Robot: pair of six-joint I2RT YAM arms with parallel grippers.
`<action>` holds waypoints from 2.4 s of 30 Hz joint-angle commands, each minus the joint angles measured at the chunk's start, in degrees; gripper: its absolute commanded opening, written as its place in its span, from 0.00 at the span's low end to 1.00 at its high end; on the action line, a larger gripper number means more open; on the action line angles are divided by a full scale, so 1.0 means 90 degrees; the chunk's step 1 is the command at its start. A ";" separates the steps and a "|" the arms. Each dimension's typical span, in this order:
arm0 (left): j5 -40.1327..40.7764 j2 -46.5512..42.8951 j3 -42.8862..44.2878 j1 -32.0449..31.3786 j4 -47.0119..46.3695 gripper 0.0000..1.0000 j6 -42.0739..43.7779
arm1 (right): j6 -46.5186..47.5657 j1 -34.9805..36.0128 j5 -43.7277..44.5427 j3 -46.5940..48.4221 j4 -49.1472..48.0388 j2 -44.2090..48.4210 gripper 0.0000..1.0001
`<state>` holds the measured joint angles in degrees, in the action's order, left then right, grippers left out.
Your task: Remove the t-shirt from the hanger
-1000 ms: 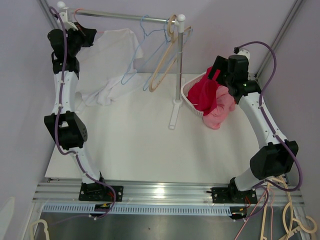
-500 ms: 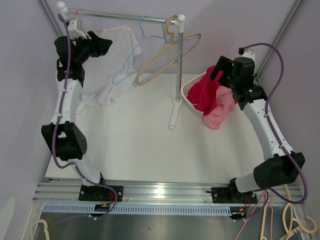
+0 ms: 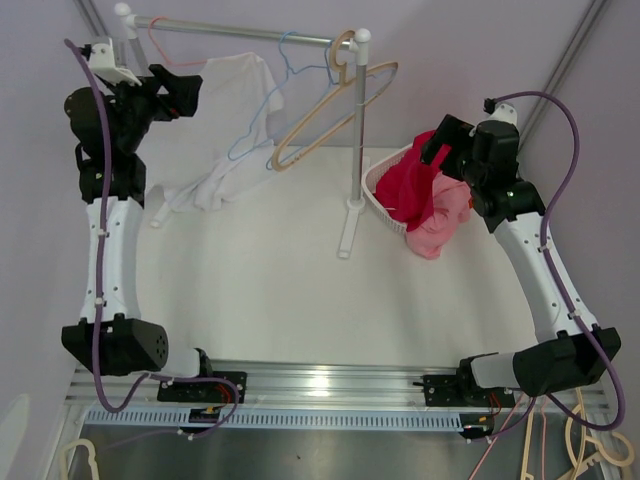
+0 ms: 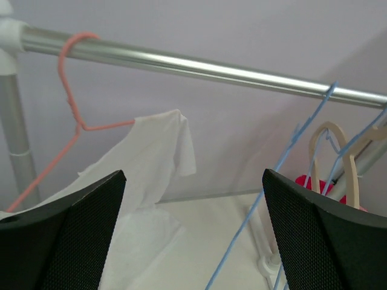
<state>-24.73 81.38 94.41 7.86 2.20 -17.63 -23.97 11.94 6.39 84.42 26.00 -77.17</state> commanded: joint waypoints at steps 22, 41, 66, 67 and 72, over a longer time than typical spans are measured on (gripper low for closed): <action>0.0258 0.3642 0.4812 0.0513 0.1104 0.98 0.0211 | 0.0046 0.0059 0.0051 0.0727 0.0070 -0.0469 1.00; 0.0258 0.4200 0.4764 0.0523 0.1514 0.46 0.0074 | 0.0065 0.0226 0.0129 0.0883 0.0031 -0.0713 0.99; 0.2033 0.2531 0.4169 -0.0569 0.1699 0.01 0.0717 | 0.0114 0.0216 -0.0017 0.0141 0.0021 0.0126 1.00; 0.2219 0.2259 0.3965 -0.0599 0.1612 0.01 0.0718 | 0.0114 0.0216 -0.0036 0.0103 0.0031 0.0156 1.00; 0.3271 0.1446 0.2488 -0.0726 0.0858 0.01 0.0085 | 0.0396 0.0381 -0.0193 0.0102 0.0128 0.0341 0.99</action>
<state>-5.45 98.94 119.22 1.23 15.25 -14.57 -22.83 14.17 6.00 85.17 26.81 -76.01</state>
